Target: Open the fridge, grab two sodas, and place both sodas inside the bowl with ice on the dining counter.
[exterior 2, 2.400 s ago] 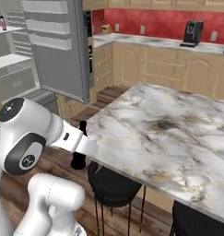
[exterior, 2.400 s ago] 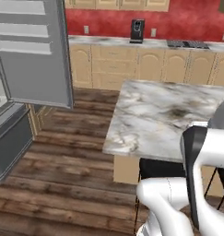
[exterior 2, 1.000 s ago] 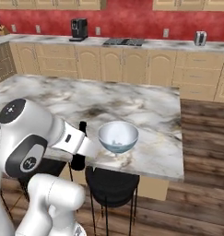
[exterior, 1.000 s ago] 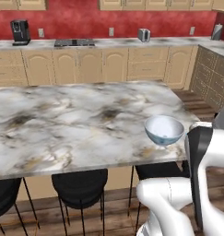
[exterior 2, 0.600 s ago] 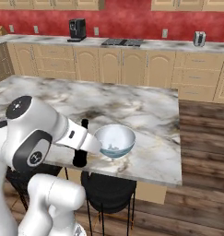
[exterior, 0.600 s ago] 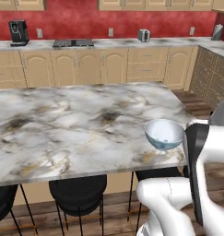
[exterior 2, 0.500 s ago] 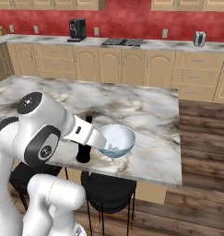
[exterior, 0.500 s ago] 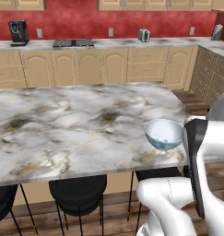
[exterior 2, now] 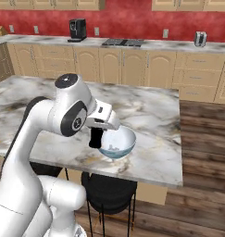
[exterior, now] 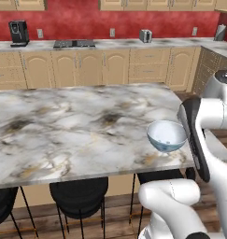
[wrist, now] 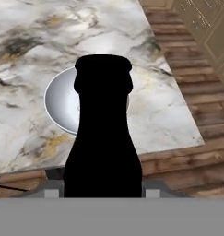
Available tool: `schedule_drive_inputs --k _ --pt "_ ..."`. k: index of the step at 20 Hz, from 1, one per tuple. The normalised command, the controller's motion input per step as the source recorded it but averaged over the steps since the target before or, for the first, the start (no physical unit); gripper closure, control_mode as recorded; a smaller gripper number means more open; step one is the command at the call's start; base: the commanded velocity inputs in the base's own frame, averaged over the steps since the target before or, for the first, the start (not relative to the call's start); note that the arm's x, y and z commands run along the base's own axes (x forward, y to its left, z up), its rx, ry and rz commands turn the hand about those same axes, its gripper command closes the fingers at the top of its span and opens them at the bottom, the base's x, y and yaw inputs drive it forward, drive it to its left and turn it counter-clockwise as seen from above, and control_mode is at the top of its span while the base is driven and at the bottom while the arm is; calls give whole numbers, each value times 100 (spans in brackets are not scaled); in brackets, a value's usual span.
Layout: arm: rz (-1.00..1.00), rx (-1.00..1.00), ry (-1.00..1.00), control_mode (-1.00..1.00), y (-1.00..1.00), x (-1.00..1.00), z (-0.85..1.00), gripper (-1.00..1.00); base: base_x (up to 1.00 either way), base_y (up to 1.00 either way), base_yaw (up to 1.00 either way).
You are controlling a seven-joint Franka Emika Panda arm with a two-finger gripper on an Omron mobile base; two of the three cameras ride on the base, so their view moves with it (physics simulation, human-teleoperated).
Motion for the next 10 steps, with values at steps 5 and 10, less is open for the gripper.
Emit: schedule_drive_inputs --k 5,10 --pt "13 -5 21 -100 -2 42 -31 100 0 0 0" --pt "19 -1 22 -100 -13 41 -38 100 0 0 0"
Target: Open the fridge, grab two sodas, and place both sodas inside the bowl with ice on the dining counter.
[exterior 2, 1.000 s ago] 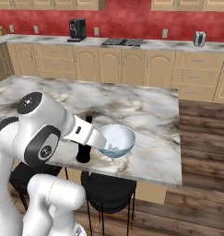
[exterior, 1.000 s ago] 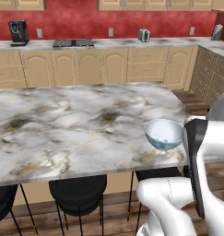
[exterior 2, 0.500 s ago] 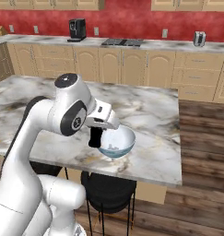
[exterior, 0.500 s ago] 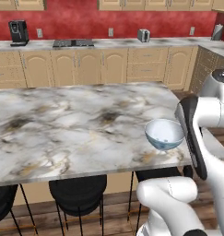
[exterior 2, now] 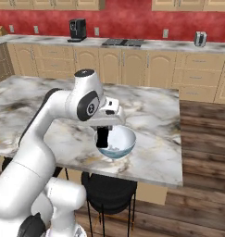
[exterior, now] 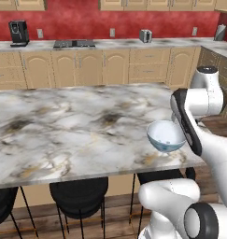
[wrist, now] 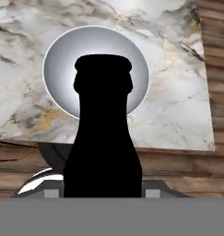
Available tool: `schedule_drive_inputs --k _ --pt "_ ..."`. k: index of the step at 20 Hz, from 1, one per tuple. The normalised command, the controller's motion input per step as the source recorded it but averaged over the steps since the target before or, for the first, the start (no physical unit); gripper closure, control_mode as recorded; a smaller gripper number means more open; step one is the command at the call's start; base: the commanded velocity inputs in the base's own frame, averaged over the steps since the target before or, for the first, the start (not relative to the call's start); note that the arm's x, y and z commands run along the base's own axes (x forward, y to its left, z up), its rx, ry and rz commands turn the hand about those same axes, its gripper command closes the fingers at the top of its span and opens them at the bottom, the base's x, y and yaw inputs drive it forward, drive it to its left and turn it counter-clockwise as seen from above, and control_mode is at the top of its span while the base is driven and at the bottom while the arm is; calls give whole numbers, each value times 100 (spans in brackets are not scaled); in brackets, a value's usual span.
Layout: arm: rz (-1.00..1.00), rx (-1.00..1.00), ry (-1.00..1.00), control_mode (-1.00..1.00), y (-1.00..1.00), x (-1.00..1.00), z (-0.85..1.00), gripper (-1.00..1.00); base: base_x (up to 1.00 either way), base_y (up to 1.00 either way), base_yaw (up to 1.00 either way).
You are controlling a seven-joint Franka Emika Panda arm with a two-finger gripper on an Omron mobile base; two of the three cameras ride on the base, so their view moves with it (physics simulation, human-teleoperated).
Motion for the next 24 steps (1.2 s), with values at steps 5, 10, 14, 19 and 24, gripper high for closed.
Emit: schedule_drive_inputs --k 5,10,14,19,24 --pt "18 0 15 -100 -6 44 -34 100 0 0 0" --pt "16 0 13 -100 0 43 -29 100 0 0 0" --pt "16 0 2 -100 -3 53 -14 100 0 0 0" --pt "15 0 1 -100 -3 49 -24 100 0 0 0" --pt "14 0 3 -100 -6 33 -34 100 0 0 0"
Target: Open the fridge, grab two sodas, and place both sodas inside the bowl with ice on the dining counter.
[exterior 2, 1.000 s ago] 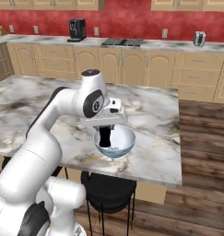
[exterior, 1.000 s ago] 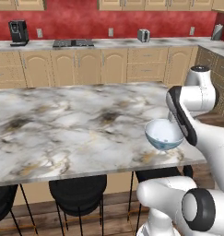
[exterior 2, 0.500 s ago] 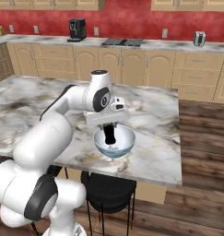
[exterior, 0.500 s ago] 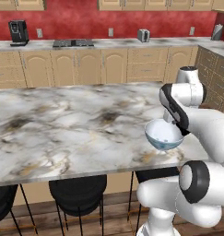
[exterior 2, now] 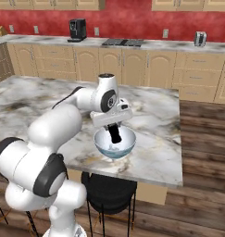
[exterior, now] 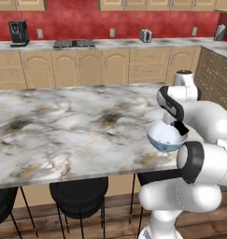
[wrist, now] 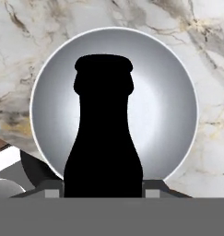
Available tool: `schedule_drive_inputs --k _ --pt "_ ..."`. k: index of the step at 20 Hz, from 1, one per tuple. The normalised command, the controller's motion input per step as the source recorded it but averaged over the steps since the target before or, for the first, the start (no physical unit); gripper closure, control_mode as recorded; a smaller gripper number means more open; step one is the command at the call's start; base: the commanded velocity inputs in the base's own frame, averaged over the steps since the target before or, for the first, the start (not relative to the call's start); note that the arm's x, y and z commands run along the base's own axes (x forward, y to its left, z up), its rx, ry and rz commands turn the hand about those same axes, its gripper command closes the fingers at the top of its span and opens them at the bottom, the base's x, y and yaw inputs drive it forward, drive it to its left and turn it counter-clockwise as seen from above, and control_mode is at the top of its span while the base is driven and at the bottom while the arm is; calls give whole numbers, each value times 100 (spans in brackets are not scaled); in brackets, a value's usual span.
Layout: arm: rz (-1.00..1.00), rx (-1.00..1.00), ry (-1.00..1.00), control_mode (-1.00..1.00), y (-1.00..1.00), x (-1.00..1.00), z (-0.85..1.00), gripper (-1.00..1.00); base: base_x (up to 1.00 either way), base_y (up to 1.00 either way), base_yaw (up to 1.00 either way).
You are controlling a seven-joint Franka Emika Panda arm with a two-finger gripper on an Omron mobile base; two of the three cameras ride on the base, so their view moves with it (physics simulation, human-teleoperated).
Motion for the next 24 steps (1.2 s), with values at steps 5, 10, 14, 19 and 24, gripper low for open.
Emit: schedule_drive_inputs --k 5,10,14,19,24 --pt "13 0 0 -100 -5 16 -30 100 0 0 0" --pt "10 0 1 -100 0 2 -34 100 0 0 0" --pt "9 0 2 -100 0 4 -32 100 0 0 0" --pt "9 0 1 -100 0 6 -30 100 0 0 0" --pt "9 0 1 -100 1 5 -21 100 0 0 0"
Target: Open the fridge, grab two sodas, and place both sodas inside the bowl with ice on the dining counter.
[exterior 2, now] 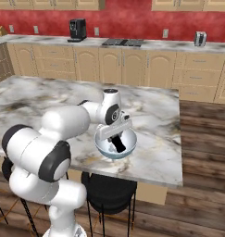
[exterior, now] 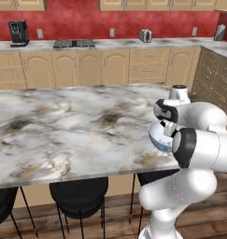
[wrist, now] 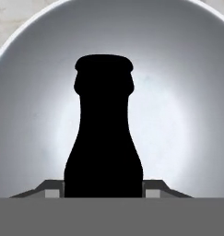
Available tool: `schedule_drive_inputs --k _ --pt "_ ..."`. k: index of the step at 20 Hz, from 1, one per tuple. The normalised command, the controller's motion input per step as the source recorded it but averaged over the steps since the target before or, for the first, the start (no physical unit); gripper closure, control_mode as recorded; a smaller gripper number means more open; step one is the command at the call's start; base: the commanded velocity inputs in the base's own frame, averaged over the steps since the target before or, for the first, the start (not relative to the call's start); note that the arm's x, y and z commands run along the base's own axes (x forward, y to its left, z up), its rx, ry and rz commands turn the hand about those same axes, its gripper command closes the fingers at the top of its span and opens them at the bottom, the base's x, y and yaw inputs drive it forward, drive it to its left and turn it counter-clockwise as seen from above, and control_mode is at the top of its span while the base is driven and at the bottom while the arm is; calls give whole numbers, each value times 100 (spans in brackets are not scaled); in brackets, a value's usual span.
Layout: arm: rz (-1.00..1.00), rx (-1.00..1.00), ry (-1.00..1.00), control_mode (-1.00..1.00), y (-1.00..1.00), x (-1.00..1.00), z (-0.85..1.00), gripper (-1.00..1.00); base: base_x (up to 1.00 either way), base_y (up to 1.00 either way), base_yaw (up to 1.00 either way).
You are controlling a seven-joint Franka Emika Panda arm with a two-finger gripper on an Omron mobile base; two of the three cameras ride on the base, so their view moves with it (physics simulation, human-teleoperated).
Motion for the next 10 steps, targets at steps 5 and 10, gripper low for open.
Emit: schedule_drive_inputs --k 5,10 --pt "10 0 4 -100 9 18 -15 100 0 0 0" --pt "11 0 4 -100 13 16 -13 -100 0 0 0"
